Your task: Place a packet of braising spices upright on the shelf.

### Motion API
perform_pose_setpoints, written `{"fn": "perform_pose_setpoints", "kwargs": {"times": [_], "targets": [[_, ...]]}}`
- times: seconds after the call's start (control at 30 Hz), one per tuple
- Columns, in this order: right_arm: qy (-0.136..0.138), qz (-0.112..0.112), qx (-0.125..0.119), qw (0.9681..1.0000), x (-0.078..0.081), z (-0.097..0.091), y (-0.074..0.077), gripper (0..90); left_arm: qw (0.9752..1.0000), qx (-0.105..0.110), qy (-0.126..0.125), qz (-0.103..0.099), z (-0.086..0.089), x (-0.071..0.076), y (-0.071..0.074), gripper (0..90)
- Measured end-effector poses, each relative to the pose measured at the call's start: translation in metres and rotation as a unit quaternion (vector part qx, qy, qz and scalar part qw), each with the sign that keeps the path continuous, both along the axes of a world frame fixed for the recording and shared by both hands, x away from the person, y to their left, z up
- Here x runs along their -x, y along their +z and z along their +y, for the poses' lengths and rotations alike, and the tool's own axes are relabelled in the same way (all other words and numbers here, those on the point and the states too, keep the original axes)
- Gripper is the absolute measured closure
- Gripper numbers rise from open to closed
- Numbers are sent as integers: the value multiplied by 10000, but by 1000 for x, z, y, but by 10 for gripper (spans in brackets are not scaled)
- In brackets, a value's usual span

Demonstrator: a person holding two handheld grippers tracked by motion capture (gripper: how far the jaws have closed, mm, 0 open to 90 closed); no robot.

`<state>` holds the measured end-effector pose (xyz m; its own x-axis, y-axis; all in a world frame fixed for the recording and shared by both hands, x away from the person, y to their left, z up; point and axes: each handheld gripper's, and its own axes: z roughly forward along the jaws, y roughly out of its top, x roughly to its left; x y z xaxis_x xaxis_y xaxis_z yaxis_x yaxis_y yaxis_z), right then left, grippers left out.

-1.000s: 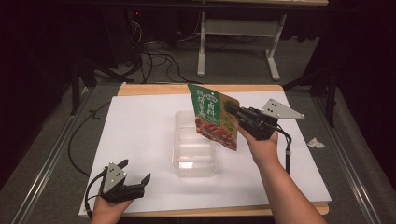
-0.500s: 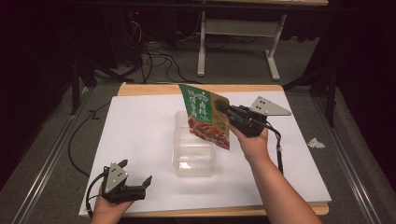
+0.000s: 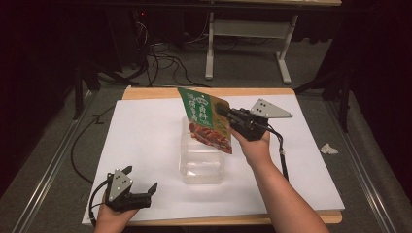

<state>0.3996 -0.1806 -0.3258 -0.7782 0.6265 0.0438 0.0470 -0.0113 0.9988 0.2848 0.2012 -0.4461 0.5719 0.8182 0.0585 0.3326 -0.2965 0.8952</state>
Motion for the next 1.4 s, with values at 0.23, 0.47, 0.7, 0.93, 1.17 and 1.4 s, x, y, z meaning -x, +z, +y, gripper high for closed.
{"fn": "perform_pose_setpoints", "kwargs": {"times": [0.23,0.47,0.7,0.93,1.17,1.4], "targets": [[76,-23,-32,10000,-6,7,0,900,10000,0,-4,20,1,0,0,6],[63,-7,6,10000,-10,14,-3,900,10000,-17,-13,18,1,0,0,6],[-6,92,32,10000,-19,13,-10,900,10000,-54,-24,23,0,-1,-1,7],[-21,128,-30,9999,-20,14,-13,900,10000,-63,-23,23,0,-1,-1,7],[-89,204,-108,9997,-22,11,-20,900,10000,-70,-32,13,0,0,-1,7],[-183,200,-93,9996,-23,9,-20,900,9999,-98,-51,21,-1,-1,-2,7]]}}
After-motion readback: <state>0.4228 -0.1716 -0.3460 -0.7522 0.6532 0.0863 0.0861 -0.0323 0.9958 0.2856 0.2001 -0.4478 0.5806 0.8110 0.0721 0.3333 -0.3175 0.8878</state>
